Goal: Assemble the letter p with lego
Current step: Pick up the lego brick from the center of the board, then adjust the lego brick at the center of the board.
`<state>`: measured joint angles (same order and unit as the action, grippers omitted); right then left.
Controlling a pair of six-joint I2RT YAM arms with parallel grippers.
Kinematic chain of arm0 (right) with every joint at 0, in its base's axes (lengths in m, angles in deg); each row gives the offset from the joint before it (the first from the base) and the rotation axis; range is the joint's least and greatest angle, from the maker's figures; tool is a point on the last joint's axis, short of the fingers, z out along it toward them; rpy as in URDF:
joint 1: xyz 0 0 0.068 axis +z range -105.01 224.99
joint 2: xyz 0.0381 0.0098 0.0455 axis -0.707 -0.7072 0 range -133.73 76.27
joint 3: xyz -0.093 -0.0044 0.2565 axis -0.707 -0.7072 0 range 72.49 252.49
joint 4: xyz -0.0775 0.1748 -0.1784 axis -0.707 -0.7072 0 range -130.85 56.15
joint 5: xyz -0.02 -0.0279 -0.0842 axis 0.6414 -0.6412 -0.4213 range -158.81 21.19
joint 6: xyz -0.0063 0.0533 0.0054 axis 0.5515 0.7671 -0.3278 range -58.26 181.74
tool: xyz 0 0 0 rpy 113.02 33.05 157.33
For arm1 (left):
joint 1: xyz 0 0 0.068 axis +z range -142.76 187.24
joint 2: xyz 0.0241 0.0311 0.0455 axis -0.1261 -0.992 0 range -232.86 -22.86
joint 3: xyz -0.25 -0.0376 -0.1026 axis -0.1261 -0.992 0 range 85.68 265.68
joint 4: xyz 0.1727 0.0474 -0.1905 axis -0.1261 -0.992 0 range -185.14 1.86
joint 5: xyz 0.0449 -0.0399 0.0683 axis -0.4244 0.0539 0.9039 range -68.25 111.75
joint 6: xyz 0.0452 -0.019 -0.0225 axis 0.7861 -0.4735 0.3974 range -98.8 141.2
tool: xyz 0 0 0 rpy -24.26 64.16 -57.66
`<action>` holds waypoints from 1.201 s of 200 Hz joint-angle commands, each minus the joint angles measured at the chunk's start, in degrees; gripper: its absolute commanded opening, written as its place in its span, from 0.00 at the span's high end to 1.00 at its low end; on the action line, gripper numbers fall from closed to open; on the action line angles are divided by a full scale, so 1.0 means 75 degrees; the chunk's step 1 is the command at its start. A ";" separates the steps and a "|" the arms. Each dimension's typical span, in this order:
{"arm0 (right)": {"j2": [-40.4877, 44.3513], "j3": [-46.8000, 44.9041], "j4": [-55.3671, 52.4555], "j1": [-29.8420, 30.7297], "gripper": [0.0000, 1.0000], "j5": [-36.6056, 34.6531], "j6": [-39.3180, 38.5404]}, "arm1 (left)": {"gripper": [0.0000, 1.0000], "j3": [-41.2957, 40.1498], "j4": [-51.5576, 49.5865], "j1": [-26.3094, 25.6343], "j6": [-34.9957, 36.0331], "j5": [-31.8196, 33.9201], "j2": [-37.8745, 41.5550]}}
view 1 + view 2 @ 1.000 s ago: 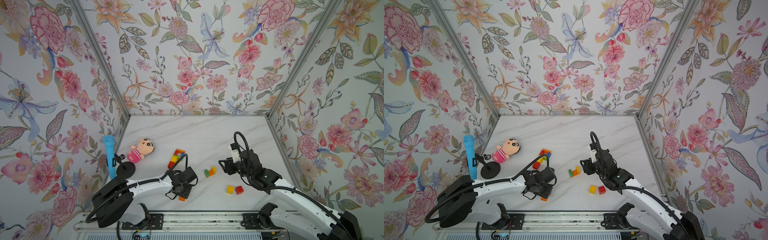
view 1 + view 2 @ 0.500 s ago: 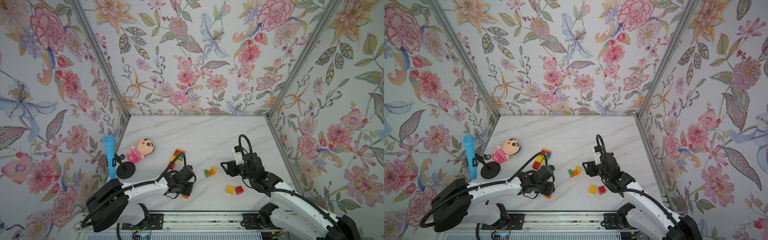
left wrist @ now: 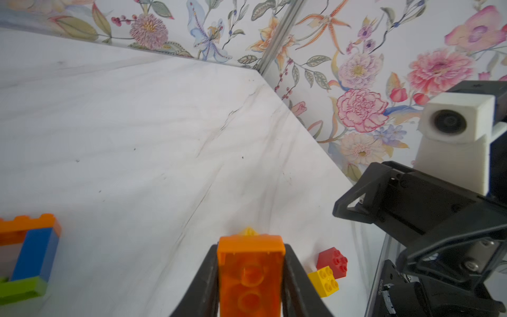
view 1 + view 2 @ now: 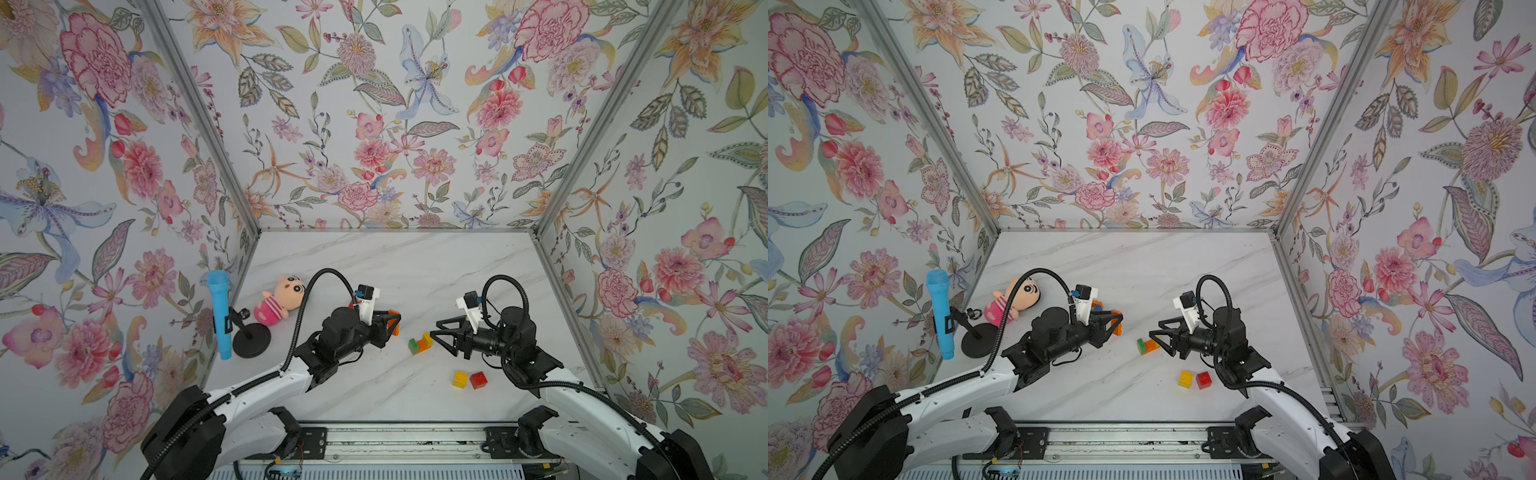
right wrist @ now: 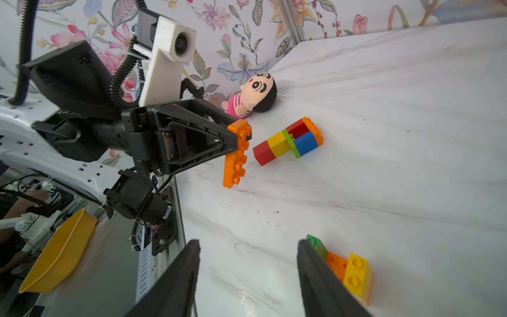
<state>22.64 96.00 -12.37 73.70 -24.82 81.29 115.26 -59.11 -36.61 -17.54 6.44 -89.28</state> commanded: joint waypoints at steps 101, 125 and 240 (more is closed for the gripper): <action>-0.1129 0.1426 0.0167 0.0464 0.46 0.1596 -0.0813 | 0.86 -0.0480 0.5296 0.0018 -0.0346 -0.3415 -0.1210; -0.1193 0.1523 0.0090 0.0664 0.47 0.1897 -0.0883 | 0.86 -0.0521 0.5820 0.0014 -0.0580 -0.3826 -0.1344; -0.0819 0.1574 -0.0124 0.1079 0.49 0.2493 -0.1233 | 0.86 -0.0577 0.7343 0.0085 -0.1505 -0.5415 -0.1664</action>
<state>15.24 106.25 -12.33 81.63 -7.69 74.06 111.44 -7.33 -36.61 -28.16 -31.02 -102.59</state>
